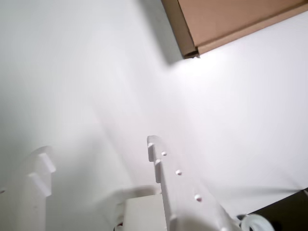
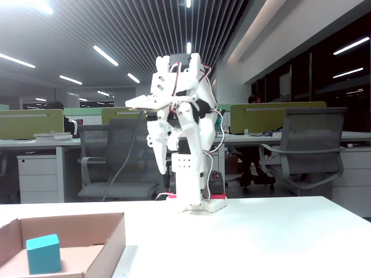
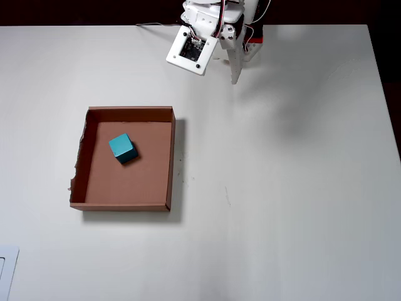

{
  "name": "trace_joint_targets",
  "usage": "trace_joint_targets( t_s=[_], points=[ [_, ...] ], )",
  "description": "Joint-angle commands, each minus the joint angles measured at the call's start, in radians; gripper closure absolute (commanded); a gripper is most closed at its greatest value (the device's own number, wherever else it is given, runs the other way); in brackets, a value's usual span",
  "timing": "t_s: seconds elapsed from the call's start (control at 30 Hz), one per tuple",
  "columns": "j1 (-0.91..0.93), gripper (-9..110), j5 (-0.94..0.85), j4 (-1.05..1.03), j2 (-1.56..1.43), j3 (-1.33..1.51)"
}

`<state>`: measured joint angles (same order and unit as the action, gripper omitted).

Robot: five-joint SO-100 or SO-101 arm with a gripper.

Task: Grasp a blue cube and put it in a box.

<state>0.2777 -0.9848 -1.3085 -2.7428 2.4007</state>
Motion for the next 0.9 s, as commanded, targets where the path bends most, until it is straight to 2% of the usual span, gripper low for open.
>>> trace_joint_targets(
  t_s=[0.0, 0.47, 0.87],
  points=[
    [-0.025, 77, -0.015, 0.002, -0.097, 0.044],
    [-0.132, 80, -0.009, -0.025, -0.426, 0.388],
    [-0.152, 82, -0.002, 0.057, -0.44, 0.517]
  ],
)
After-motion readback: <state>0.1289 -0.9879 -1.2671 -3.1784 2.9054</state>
